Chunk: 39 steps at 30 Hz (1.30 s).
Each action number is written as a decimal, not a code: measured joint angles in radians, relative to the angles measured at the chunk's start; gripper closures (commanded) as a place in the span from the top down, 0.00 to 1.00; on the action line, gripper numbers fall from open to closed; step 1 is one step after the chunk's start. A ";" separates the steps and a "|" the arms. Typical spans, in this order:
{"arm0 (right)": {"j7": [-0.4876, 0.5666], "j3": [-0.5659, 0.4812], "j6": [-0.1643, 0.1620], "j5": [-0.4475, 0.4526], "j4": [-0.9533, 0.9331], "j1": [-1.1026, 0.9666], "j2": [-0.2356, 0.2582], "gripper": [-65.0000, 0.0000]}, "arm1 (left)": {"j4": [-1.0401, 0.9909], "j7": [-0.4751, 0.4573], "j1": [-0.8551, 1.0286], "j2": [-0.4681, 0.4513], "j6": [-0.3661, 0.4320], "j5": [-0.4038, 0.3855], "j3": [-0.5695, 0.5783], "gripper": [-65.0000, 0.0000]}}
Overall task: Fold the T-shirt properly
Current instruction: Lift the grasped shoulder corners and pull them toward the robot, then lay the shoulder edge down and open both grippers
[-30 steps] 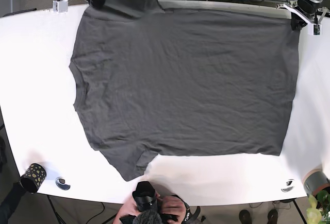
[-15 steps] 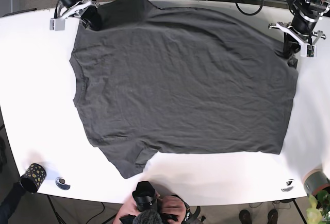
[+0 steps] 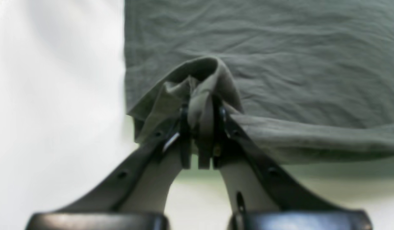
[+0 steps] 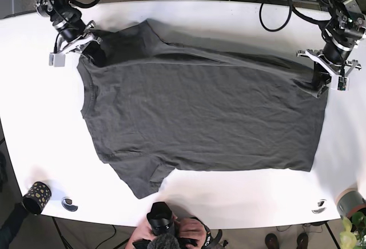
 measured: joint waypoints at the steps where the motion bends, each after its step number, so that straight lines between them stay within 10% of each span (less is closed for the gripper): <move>1: 0.005 -0.003 0.003 0.003 -0.017 0.016 0.009 0.00 | -0.003 0.013 -0.011 -0.003 -0.001 0.001 0.000 0.01; 24: 0.000 -0.082 0.003 0.001 -0.336 0.312 0.081 0.00 | -0.342 0.077 -0.327 -0.131 0.001 -0.006 0.080 0.01; 31: 0.002 -0.114 0.006 -0.154 -0.349 0.356 0.080 0.00 | -0.501 -0.029 -0.394 -0.194 0.002 -0.007 0.175 0.03; 35: 0.000 -0.114 0.007 -0.239 -0.350 0.371 0.076 0.04 | -0.571 -0.079 -0.404 -0.227 0.002 -0.002 0.220 0.22; 39: 0.012 -0.113 0.007 -0.304 -0.349 0.378 0.077 0.34 | -0.609 -0.131 -0.409 -0.245 0.002 0.001 0.246 0.66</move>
